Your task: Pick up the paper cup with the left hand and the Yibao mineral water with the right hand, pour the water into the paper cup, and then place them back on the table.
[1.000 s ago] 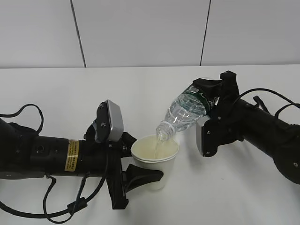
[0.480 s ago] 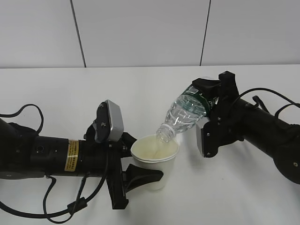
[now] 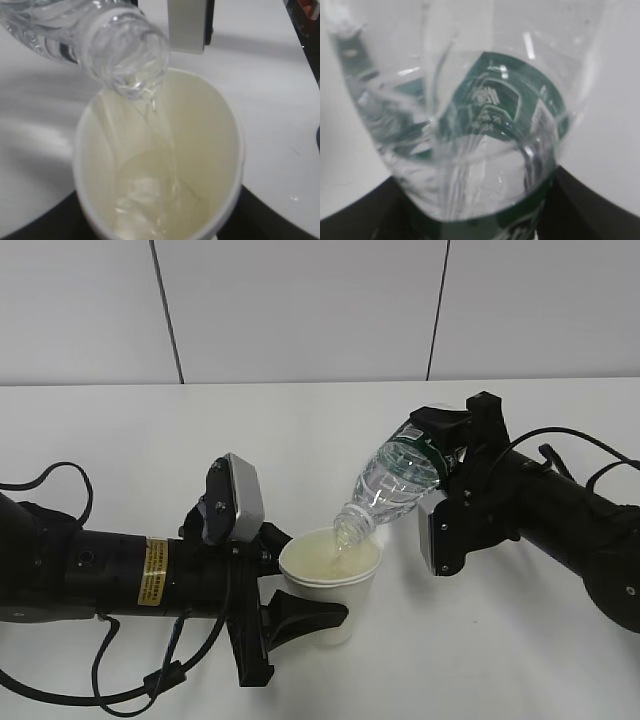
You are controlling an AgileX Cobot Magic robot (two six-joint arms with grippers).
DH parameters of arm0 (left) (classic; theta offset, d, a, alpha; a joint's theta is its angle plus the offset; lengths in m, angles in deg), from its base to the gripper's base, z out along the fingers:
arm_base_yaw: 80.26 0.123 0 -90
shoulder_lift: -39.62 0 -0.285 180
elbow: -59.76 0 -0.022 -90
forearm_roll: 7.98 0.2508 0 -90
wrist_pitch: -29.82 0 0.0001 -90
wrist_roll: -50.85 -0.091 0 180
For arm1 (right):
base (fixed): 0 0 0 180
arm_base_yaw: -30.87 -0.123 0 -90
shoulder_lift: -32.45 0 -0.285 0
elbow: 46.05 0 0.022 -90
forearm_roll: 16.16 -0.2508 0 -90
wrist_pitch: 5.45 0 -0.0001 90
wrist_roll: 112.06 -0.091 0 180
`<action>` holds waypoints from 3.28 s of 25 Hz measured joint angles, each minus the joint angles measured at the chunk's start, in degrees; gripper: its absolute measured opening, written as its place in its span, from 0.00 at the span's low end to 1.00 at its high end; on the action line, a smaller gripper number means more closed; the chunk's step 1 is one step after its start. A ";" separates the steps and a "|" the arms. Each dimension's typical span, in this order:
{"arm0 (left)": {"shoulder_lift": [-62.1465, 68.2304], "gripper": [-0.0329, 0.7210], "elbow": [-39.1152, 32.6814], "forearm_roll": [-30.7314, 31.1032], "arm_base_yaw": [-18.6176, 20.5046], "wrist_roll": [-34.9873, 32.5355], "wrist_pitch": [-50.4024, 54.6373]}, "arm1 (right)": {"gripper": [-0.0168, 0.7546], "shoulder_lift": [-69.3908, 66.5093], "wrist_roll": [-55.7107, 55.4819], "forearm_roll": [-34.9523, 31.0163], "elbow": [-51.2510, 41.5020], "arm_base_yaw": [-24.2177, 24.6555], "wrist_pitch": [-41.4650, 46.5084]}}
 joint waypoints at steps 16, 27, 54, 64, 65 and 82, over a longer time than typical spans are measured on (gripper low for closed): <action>0.00 0.60 0.00 0.05 0.00 0.00 0.27 | 0.56 0.00 1.26 0.00 0.00 0.00 0.00; 0.00 0.60 0.00 0.16 0.00 0.00 0.33 | 0.56 0.00 1.35 0.00 0.00 0.00 0.00; 0.00 0.60 0.00 0.22 0.00 0.05 0.33 | 0.56 0.00 1.47 0.00 0.00 0.00 -0.11; 0.00 0.60 0.00 0.22 0.00 0.05 0.38 | 0.56 0.00 1.47 0.00 0.00 0.00 -0.11; 0.00 0.60 0.00 0.22 0.00 0.05 0.38 | 0.56 0.00 1.47 0.00 0.00 0.00 -0.11; 0.00 0.60 0.00 0.16 0.00 0.05 0.38 | 0.56 0.00 -9.90 0.00 0.00 0.00 -0.11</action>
